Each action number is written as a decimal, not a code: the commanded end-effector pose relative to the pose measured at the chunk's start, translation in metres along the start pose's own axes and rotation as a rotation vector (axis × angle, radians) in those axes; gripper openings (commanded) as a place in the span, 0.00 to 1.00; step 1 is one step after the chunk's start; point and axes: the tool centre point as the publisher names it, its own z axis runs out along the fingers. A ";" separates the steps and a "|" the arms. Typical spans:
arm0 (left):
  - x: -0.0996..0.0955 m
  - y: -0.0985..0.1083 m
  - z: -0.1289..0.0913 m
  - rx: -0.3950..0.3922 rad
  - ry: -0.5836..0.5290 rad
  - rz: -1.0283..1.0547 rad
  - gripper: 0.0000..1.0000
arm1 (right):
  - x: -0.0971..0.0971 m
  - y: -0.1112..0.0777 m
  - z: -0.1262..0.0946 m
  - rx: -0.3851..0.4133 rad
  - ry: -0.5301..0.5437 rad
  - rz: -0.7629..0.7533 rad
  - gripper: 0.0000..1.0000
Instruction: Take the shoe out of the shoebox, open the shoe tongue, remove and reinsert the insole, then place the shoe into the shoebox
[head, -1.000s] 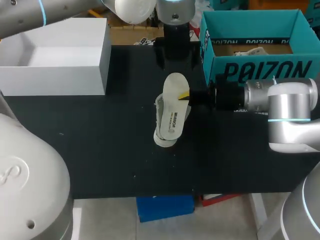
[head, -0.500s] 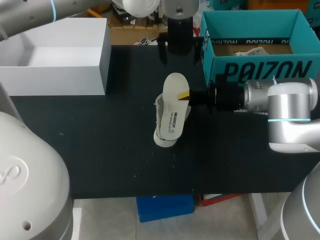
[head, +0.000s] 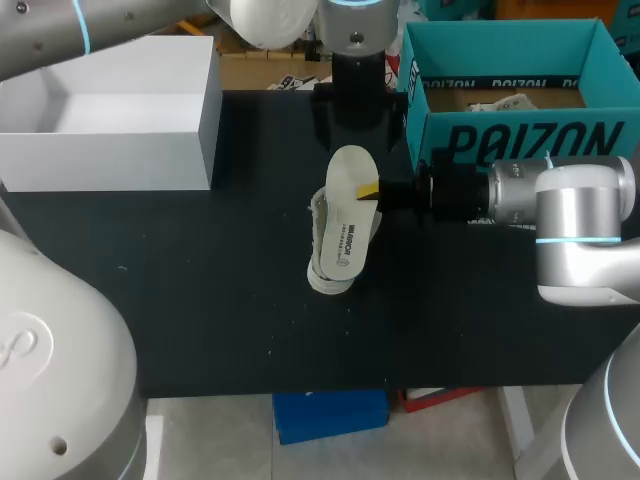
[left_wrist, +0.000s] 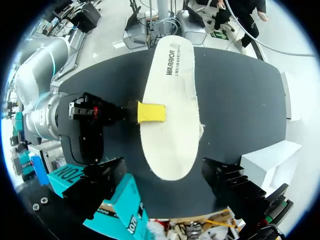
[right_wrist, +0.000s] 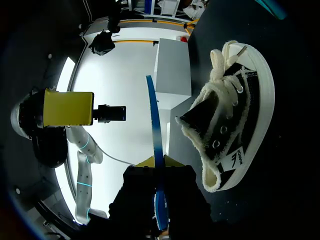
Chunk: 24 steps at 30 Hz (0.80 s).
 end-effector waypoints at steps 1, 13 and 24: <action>0.011 -0.027 -0.006 -0.039 -0.018 -0.002 1.00 | 0.000 0.000 0.001 -0.001 -0.002 0.000 0.00; 0.016 -0.093 -0.012 -0.031 -0.047 0.011 1.00 | 0.000 0.000 0.001 -0.001 -0.002 0.000 0.00; 0.018 -0.140 -0.014 -0.029 -0.063 0.032 1.00 | 0.000 0.000 0.001 -0.001 -0.002 0.000 0.00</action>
